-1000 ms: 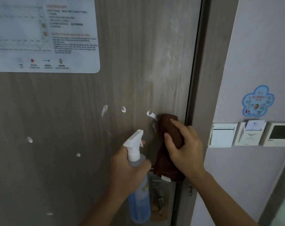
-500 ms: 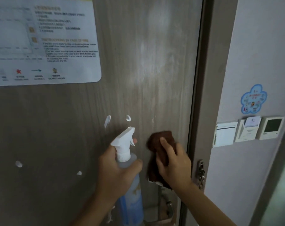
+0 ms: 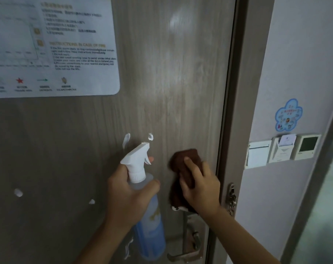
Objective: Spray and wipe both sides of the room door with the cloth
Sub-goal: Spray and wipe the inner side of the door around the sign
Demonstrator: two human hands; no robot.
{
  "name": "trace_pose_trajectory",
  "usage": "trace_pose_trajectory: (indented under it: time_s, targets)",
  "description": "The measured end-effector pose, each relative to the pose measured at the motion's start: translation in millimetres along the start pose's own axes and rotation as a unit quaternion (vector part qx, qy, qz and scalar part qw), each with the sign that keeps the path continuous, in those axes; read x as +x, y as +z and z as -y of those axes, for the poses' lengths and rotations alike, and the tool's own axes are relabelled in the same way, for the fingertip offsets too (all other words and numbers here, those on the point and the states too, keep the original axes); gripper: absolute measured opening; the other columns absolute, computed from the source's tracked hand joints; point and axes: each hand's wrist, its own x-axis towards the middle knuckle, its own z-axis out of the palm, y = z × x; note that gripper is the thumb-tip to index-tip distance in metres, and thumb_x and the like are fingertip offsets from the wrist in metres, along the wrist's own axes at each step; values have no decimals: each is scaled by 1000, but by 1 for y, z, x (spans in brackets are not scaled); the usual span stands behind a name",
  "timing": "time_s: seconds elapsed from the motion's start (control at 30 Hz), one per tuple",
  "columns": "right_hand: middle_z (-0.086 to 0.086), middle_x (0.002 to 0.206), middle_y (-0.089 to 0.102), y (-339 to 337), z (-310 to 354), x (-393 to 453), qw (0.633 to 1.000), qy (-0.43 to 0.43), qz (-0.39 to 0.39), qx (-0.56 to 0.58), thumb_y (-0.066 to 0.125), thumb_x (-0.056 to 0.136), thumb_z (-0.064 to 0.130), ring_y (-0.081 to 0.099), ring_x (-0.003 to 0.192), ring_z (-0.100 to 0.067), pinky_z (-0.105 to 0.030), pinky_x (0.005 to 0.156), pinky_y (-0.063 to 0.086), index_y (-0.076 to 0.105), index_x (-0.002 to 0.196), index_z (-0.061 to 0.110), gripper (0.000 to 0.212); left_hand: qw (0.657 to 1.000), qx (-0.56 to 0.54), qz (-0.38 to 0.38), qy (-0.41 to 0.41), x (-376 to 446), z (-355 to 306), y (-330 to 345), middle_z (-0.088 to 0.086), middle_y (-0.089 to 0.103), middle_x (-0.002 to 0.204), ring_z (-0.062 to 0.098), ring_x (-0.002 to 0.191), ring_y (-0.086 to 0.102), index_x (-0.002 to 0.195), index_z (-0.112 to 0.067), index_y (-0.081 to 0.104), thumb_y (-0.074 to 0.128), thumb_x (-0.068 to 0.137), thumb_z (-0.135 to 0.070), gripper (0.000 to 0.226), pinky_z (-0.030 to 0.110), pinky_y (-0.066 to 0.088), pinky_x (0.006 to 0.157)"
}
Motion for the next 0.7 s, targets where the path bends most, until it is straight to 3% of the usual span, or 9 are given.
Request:
trace_pose_trajectory:
  time_s: [0.1,0.3,0.4,0.57,0.7]
  targets:
    - [-15,99,60,-9,-2,24,1000,-20,-13,-16,64,88,38,61,70,-29,-37,54,54,52,135,23,51,1000,17,8,-8,-4,1,5,17,71,84,40,75,65,92,0,68,75,59,-28,44,55,54,62]
    - [-11,105,58,-34,18,130,992,51,-115,25,65,94,36,61,79,-26,-31,64,50,57,142,22,50,1000,-8,-16,-13,1,-7,24,14,74,88,30,76,70,94,0,68,75,58,-31,48,48,56,65]
    - [-12,105,56,-23,10,96,995,34,-94,12,65,93,35,59,77,-26,-31,61,49,53,144,23,53,999,-17,-16,-25,2,-12,35,8,67,68,11,60,59,83,-1,65,76,61,-16,29,35,49,53]
    - [-13,90,58,-9,-17,-3,991,-109,9,-72,70,87,34,58,73,-32,-41,62,50,48,144,24,61,1000,-4,-13,-21,-8,-9,32,13,64,69,10,58,57,80,0,62,77,63,-14,26,26,47,53]
    - [-15,92,59,-28,-10,62,990,-104,-57,-71,71,89,32,57,74,-33,-39,64,50,63,136,21,49,999,-10,-27,-35,-11,-10,28,13,65,70,11,58,58,81,-6,66,76,62,-14,23,29,47,52]
